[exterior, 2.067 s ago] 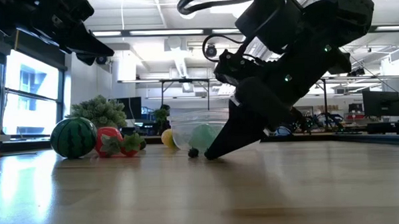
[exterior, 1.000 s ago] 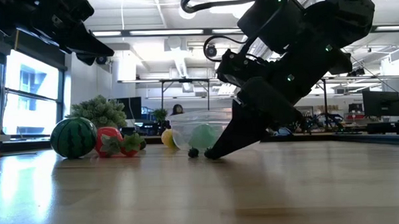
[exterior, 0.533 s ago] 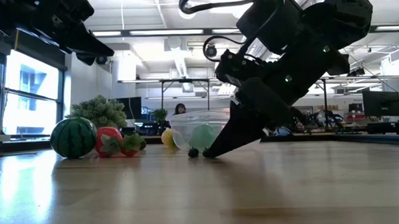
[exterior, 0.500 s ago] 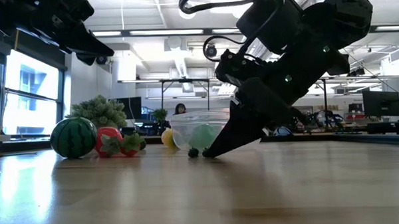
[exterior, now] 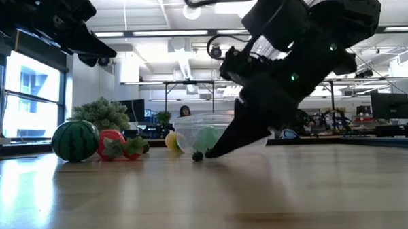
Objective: Pick and placing Produce into tupperware
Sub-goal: Put the blueberry into the transparent bin
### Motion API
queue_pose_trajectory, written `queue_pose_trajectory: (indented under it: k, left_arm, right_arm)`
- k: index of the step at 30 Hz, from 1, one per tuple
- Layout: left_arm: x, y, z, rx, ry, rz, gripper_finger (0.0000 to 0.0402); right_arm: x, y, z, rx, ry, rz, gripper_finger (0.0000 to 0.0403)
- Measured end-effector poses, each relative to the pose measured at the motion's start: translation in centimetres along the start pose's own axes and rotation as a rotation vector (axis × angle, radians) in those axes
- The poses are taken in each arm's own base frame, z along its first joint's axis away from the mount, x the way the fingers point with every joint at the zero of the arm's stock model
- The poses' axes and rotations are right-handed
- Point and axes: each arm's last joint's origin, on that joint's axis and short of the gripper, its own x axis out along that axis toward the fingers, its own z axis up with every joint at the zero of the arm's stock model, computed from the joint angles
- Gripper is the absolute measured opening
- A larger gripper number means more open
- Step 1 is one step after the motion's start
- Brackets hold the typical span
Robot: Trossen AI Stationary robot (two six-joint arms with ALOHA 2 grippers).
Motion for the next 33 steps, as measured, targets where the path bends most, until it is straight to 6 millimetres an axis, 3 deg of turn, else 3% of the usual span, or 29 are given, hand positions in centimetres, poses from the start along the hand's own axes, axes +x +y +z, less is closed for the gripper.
queue_pose_trajectory:
  k: [6,11,19,23,28,33]
  left_arm:
    - [0.0,0.0,0.0,0.000,0.000,0.000,0.0001]
    - [0.0,0.0,0.0,0.000,0.000,0.000,0.0001]
    - [0.0,0.0,0.0,0.000,0.000,0.000,0.0001]
    - [0.0,0.0,0.0,0.000,0.000,0.000,0.0001]
    - [0.0,0.0,0.0,0.000,0.000,0.000,0.0001]
    - [0.0,0.0,0.0,0.000,0.000,0.000,0.0001]
  right_arm:
    - [-2.5,0.7,2.5,-0.041,-0.091,0.059,0.0035]
    - [-6.3,0.8,5.3,-0.109,-0.194,0.050,0.0035]
    - [-13.4,-1.8,9.3,-0.171,-0.375,-0.107,0.0035]
    - [-15.8,-3.9,10.4,-0.161,-0.432,-0.163,0.0034]
    - [-16.2,-7.3,10.6,-0.114,-0.393,-0.239,0.0034]
    - [-14.6,-11.3,9.7,-0.001,-0.269,-0.234,0.0034]
